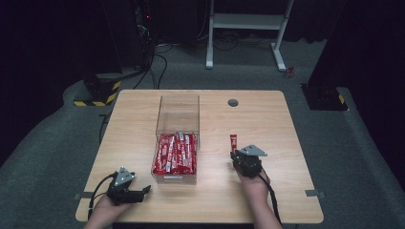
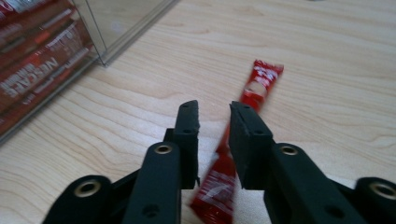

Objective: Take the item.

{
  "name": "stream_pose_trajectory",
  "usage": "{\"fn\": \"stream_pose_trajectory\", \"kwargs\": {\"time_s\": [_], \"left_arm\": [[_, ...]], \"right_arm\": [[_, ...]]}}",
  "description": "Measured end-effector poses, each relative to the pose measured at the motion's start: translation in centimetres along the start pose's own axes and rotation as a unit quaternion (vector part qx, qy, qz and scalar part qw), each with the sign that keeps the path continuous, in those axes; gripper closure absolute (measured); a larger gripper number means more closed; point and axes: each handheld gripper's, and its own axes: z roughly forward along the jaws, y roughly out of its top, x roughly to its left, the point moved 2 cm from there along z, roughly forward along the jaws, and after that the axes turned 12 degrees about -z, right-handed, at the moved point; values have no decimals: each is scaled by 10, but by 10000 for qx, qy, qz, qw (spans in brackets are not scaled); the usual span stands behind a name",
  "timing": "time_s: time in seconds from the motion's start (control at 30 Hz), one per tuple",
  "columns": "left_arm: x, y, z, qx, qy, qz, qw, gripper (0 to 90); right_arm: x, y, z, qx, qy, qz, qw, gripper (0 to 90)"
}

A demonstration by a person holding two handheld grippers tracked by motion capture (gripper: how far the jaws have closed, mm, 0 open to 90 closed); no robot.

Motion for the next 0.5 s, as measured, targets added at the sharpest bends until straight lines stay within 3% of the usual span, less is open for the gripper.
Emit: {"fn": "stream_pose_trajectory", "kwargs": {"time_s": [0.5], "left_arm": [[0,0,0,-6,-24,-12,10000,150]], "right_arm": [[8,13,-17,-316,8,-59,9995,539]]}}
